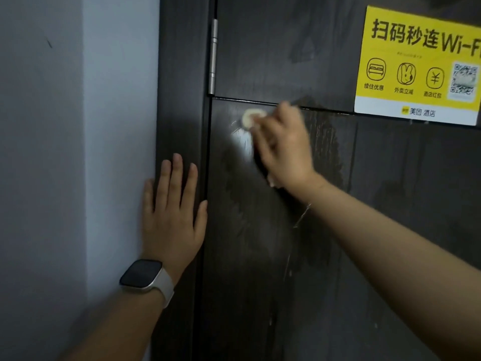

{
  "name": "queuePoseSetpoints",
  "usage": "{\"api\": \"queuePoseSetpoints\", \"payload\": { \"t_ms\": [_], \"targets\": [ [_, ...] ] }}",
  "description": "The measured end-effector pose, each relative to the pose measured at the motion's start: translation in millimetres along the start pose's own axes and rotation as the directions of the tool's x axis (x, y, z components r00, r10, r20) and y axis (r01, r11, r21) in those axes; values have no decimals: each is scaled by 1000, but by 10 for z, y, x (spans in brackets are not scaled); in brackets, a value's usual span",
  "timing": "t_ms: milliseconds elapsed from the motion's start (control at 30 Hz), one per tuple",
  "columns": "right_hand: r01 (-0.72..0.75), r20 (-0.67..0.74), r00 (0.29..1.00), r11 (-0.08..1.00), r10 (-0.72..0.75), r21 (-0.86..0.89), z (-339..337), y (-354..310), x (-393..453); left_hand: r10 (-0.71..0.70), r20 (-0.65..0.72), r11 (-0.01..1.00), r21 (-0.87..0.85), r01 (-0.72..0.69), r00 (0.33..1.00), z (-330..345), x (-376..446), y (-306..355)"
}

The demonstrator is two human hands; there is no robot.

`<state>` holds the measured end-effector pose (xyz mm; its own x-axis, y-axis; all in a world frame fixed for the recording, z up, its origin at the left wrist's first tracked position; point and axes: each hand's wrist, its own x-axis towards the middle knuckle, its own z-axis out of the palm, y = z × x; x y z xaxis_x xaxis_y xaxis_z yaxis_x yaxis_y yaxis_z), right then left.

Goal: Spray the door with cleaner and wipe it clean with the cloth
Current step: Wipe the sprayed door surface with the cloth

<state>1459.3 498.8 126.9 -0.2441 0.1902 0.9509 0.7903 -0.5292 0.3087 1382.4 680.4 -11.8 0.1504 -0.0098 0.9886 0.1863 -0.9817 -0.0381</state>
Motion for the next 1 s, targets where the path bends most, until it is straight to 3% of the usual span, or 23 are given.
{"api": "queuePoseSetpoints", "payload": {
  "t_ms": [67, 133, 167, 233, 300, 333, 433, 500, 633, 833, 933, 1000],
  "targets": [
    [-202, -156, 968, 979, 197, -16, -121, 241, 190, 17, 3, 1000, -8, -17, 1000, 7, -2, -22],
    [-270, -195, 943, 963, 269, 23, -86, 213, 235, 9, -1, 1000, -17, -9, 1000, 20, -19, -19],
    [-227, -165, 959, 973, 229, 34, -18, 103, 201, 5, -3, 1000, -18, -5, 1000, 20, -27, -14],
    [3, -5, 1000, 998, -3, 62, 84, -120, 75, 3, 0, 1000, -13, -3, 1000, 9, -30, -8],
    [208, 156, 964, 976, -217, 71, 45, -126, 71, 6, 10, 1000, -9, -6, 1000, -12, -18, -12],
    [226, 163, 960, 973, -230, 43, 18, -51, 156, 6, 14, 1000, -10, -6, 1000, -16, -15, -15],
    [-27, -26, 999, 1000, 27, -9, -35, 126, 440, 1, 12, 1000, -12, 0, 1000, 3, -16, -15],
    [-79, -60, 995, 997, 79, 6, 68, -5, 383, 3, 5, 1000, -13, -3, 1000, 12, -30, -18],
    [258, 152, 952, 964, -266, 65, 169, -218, 192, 8, 2, 1000, -3, -8, 1000, -2, -38, -16],
    [147, 25, 989, 989, -147, 6, 179, -203, 517, -12, 9, 999, -52, 12, 1000, -10, -36, -9],
    [257, 144, 954, 965, -262, 55, 145, -268, 154, -22, -4, 996, -85, 22, 1000, -12, -46, 4],
    [369, 279, 877, 921, -390, 127, 73, -343, -298, -29, -23, 994, -110, 26, 999, -6, -61, -6]
  ]
}}
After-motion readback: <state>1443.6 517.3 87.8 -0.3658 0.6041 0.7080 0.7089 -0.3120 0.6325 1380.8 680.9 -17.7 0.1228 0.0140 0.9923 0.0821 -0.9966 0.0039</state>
